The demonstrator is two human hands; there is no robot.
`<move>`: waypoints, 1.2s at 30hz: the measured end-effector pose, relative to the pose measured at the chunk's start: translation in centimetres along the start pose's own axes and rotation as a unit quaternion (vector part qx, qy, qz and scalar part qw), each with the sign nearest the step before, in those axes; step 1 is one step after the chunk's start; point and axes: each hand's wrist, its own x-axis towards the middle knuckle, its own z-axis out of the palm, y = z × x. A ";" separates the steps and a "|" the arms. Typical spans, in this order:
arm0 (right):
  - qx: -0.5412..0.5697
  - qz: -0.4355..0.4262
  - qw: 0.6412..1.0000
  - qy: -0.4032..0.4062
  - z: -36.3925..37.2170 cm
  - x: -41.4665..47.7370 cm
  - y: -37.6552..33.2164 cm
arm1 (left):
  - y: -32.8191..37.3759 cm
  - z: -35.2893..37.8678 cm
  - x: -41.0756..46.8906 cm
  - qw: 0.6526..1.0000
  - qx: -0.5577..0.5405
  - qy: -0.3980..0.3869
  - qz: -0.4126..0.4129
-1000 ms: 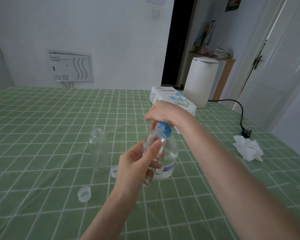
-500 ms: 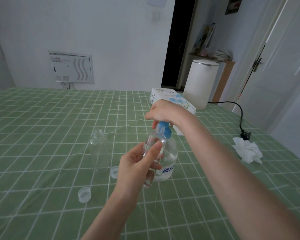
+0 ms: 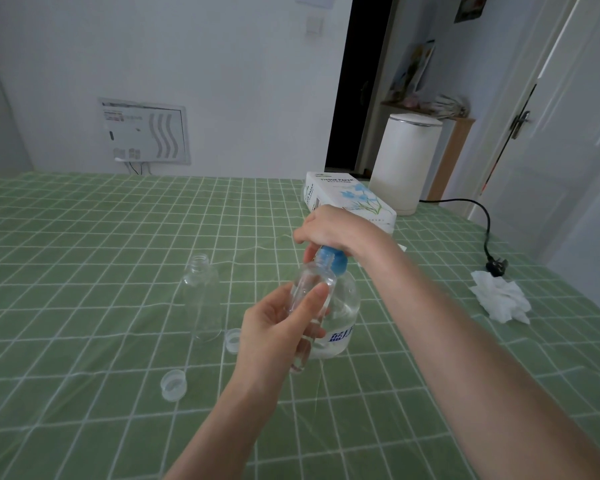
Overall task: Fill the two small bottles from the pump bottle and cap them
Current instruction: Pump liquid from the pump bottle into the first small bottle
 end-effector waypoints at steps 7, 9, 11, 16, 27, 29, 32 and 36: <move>-0.030 -0.015 0.999 0.013 -0.9 -0.4 -0.5 | 0.1 0.1 0.0 1.000 -0.003 0.004 0.005; -0.043 -0.018 0.999 0.016 -1.1 -0.5 -0.7 | 0.1 0.1 0.1 1.000 -0.007 0.005 0.006; -0.043 -0.016 0.999 0.015 -1.1 -0.5 -0.6 | 0.2 0.1 0.1 1.000 -0.002 0.002 0.009; -0.037 -0.010 0.999 0.003 -1.0 -0.5 -0.7 | 0.2 0.1 0.1 1.000 -0.001 0.001 0.009; -0.023 -0.002 1.000 -0.006 -0.7 -0.2 -0.4 | 0.2 -0.1 0.0 1.000 0.003 0.005 0.006; -0.015 0.001 1.000 -0.010 -0.3 -0.1 -0.1 | 0.1 0.0 0.0 1.000 0.007 0.004 0.002; -0.007 -0.003 1.000 -0.008 0.0 0.1 0.0 | 0.0 0.0 0.0 1.000 0.005 0.003 -0.001; -0.005 -0.010 1.000 0.016 -0.2 0.1 0.0 | 0.0 0.0 0.1 1.000 0.004 -0.004 0.000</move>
